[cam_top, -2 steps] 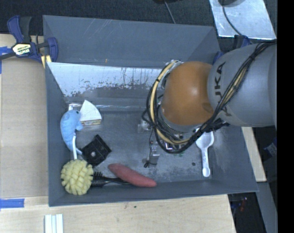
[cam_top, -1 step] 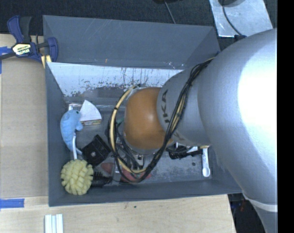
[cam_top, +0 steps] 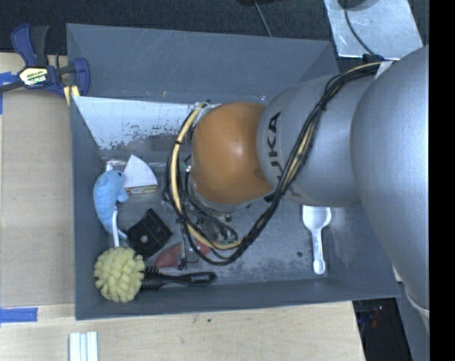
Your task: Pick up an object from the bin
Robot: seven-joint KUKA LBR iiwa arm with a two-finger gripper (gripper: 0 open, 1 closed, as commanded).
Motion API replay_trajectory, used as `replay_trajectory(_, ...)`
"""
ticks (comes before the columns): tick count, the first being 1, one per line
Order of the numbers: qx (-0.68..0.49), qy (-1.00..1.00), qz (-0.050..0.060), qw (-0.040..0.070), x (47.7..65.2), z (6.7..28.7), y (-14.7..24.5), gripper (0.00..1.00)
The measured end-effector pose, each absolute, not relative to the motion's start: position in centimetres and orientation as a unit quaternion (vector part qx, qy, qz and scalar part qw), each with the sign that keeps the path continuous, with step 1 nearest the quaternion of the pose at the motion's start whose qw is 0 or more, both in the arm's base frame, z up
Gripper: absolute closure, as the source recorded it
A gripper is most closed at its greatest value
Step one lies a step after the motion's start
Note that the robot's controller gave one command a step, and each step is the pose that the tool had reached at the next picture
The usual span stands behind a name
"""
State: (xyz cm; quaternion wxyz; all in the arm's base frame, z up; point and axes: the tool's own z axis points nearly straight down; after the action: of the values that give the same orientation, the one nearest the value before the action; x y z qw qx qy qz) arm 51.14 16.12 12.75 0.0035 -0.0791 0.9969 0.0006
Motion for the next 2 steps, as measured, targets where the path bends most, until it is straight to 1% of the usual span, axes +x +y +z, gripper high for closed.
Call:
replay_trajectory(1, 0.092, 0.996, 0.002, 0.004, 49.12, 7.38, 15.04, 0.0)
replay_trajectory(2, -0.005, 1.0, 0.001, 0.005, 48.91, 7.14, 14.33, 0.0)
